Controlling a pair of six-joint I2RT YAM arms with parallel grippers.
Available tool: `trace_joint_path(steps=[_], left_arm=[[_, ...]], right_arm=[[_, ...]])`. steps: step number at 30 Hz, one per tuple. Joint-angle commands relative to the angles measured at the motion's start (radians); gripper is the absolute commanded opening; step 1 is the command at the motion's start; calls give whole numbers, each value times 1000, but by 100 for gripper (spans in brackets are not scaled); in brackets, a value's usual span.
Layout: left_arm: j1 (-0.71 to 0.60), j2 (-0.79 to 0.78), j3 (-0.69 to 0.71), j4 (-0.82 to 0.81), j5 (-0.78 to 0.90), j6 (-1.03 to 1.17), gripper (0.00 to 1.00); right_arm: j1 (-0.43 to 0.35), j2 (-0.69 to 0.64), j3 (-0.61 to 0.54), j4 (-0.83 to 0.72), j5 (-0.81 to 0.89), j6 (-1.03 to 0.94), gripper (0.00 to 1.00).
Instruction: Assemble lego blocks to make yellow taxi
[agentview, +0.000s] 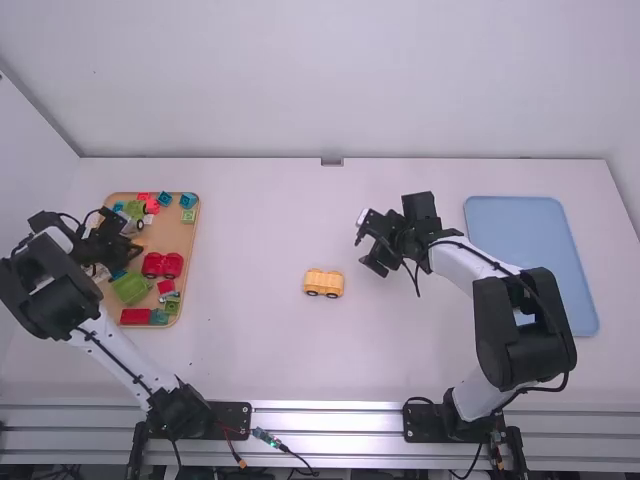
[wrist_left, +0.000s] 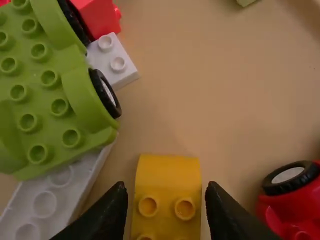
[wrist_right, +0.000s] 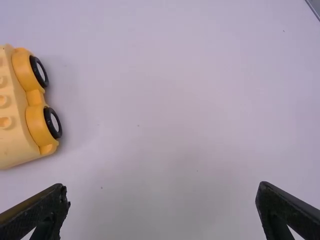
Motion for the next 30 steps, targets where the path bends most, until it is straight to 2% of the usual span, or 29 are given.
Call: trace_joint_path(steps=[1,8,11,14,20,28,30], left_arm=[[9,18,16,-7,15,-6,43],[9,18,16,-28,-23,-6,43],[9,18,16,-34,-60,1,46],[9,18,15,-34,-62,1,54],[9,18,14,-8,-60,0,44],[9,18,-38,72,-42,-1,40],[9,18,-48,82,-16,-1,43]], right_arm=[[-3,-22,0,-3,-9,5,99],[-3,-22,0,-3,-9,5,99],[-3,-22,0,-3,-9,5,99],[-3,-22,0,-3,-9,5,99],[-3,-22,0,0,-10,8,99],[-3,-22,0,0,-9,7,99],[-3,-22,0,0,-9,8,99]])
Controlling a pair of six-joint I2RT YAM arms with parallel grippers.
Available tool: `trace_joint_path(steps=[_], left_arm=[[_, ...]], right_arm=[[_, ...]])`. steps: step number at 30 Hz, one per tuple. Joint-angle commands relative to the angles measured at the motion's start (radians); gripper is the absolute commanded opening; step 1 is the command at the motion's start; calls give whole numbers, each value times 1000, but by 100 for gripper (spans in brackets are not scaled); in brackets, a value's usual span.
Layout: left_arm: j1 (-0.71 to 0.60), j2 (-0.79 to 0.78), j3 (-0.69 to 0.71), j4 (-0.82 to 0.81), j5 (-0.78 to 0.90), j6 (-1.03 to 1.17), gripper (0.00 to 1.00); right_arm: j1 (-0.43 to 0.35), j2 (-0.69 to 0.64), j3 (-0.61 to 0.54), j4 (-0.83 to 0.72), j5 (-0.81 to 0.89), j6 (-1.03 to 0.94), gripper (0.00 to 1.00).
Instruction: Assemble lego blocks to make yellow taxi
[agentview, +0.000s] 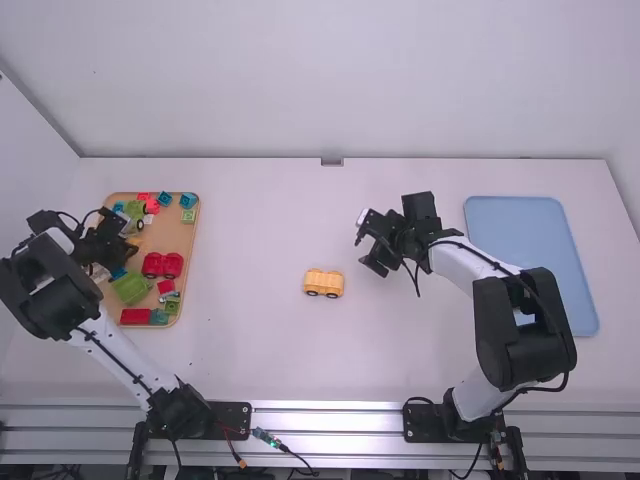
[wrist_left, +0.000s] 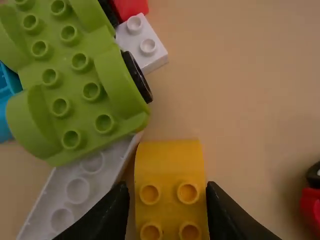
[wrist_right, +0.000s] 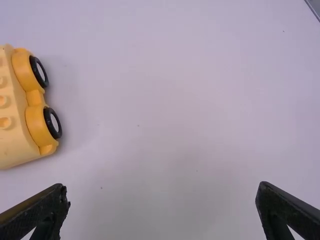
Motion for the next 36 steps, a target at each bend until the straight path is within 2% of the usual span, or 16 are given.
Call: trace_joint_path(steps=[1,5,7,10,14,21,27,32,34,36], left_arm=[[9,18,-31,3,58,4,42],[8,18,-38,12,77,-2,36],[8,18,-38,11,77,-4,29],[9,18,-41,12,77,-4,10],[9,18,-42,10,74,-5,4],[8,18,-42,8,78,-33,6],[8,5,-42,4,77,-59,15],[8,-28,-40,-23,78,-56,11],[6,-48,-23,-67,78,-56,6],[6,-64,-6,-106,82,-56,5]], right_arm=[[-3,-22,0,-1,-8,5,99],[-3,-22,0,-2,-8,6,99],[-3,-22,0,-5,-8,5,99],[-3,-22,0,-5,-8,6,99],[-3,-22,0,-5,-8,6,99],[-3,-22,0,-5,-8,3,99],[-3,-22,0,-4,-9,7,99],[-3,-22,0,-5,-17,7,99],[-3,-22,0,-5,-50,6,99],[-3,-22,0,-7,-68,6,99]])
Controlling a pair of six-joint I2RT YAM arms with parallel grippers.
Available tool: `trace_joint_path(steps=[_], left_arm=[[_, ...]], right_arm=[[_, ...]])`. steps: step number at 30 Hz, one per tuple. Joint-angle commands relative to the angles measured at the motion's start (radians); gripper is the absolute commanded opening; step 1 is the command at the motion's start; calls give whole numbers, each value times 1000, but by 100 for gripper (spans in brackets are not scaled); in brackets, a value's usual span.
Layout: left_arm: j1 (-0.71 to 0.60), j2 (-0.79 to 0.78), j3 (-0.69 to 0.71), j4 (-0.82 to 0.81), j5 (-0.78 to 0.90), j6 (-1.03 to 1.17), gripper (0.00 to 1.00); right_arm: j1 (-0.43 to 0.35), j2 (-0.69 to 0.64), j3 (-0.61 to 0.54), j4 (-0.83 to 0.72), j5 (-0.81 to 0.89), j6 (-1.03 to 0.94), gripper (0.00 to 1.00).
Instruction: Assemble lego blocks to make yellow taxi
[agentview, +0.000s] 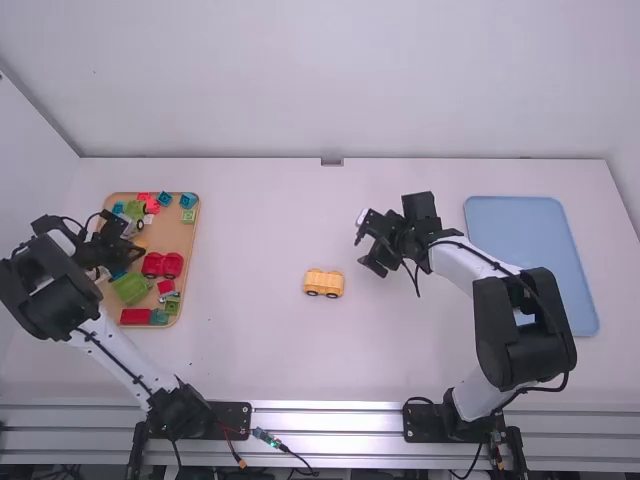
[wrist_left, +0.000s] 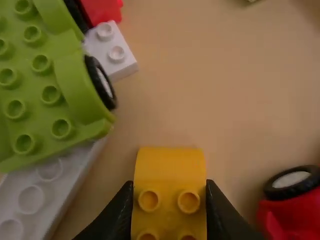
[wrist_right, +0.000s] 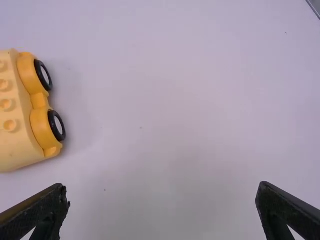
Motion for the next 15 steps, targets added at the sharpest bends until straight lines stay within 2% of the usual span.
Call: trace_joint_path(steps=[1,6,15], left_arm=[[5,-58,21,-44,24,-6,6],[-5,-98,89,-172,88,3,5],[-79,-103,193,-320,94,3,4]], right_arm=[[-3,-22,0,-6,-44,-2,99],[-3,-22,0,-3,-41,-2,99],[-3,-22,0,-8,-44,-1,99]])
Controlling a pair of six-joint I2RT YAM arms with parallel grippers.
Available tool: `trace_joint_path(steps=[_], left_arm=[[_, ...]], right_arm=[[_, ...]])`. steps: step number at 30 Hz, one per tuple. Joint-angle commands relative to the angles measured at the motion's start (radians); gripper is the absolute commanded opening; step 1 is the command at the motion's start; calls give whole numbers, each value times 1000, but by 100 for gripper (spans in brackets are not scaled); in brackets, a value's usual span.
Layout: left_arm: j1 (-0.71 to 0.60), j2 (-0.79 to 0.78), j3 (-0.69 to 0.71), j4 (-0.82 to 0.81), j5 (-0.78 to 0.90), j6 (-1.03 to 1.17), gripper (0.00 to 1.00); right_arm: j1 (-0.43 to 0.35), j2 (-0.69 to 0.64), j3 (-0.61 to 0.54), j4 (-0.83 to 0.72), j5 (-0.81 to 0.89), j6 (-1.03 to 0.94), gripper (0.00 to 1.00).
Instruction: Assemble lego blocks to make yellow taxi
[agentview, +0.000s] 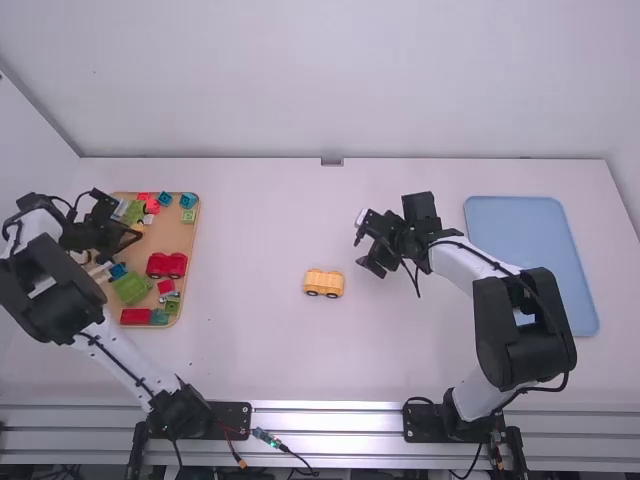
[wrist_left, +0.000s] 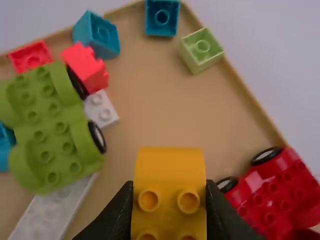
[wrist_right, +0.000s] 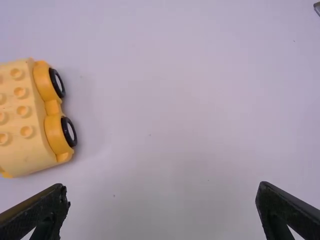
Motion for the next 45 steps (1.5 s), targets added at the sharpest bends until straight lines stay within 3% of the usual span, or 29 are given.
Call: trace_joint_path(steps=[1,6,12,20,27,41,45], left_arm=[[-45,-34,36,-48,32,9,4],[-109,-50,74,-125,43,106,2],[-171,-114,59,-47,18,28,2],[-298,-157,46,-27,-150,-30,2],[-364,-202,-6,-18,-122,-29,2],[-537,-561,-388,134,-77,31,2],[-627,-660,-514,221,18,30,2]], right_arm=[[-3,-22,0,-6,-15,-3,99],[-3,-22,0,-8,-15,-3,99],[-3,-22,0,-8,-16,-2,99],[-3,-22,0,-11,-16,-3,99],[-3,-22,0,-8,-16,-3,99],[-3,-22,0,-19,-69,-2,99],[-3,-22,0,-27,-109,-3,99]])
